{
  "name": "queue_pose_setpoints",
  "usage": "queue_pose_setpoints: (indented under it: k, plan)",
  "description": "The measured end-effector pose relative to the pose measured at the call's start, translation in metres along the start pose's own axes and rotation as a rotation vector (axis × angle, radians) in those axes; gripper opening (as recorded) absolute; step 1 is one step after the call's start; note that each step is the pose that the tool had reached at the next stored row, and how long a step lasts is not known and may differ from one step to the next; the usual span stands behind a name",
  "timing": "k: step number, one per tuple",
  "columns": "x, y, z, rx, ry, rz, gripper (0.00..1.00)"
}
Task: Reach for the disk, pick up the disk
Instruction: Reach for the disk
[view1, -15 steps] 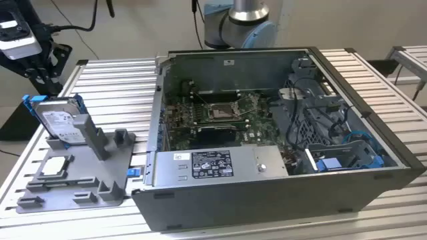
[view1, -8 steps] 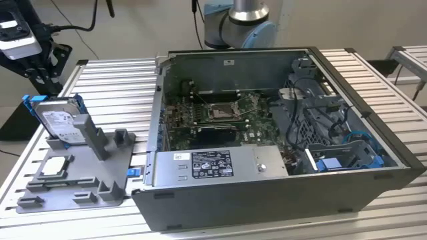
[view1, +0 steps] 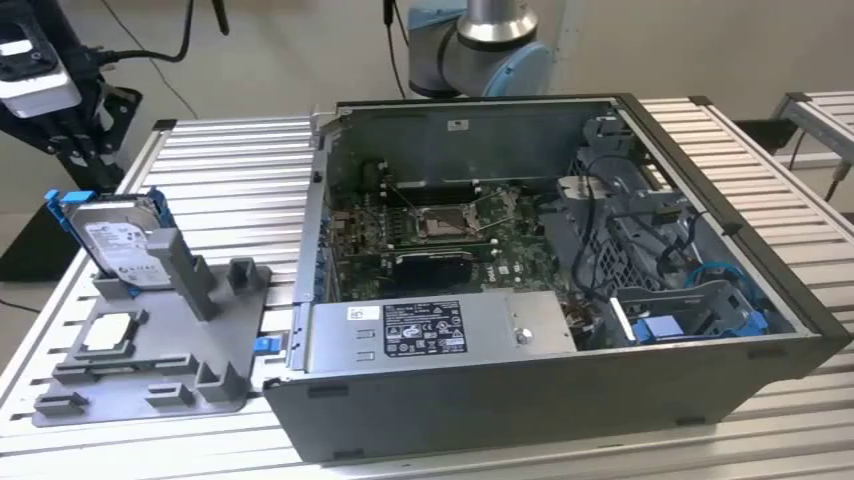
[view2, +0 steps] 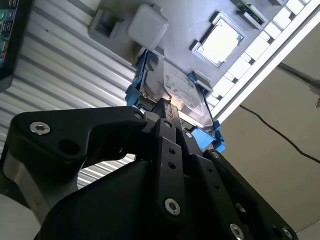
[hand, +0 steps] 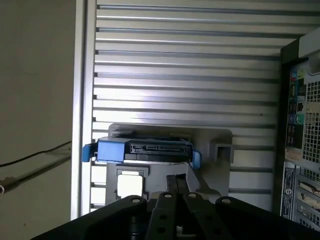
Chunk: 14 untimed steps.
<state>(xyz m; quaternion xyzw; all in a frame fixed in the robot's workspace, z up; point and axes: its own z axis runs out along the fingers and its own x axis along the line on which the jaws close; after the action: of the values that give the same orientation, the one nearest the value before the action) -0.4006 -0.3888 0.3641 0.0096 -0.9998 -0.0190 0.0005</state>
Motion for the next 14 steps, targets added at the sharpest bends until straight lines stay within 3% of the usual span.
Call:
queue_pose_setpoints:
  k: [11,14]
  plan:
    - [0.0427,0.0109,0.0043,-0.0002,-0.0002,0.000,0.00]
    - [0.0495,0.0115,0.0053,-0.0001,-0.0003,0.000,0.00]
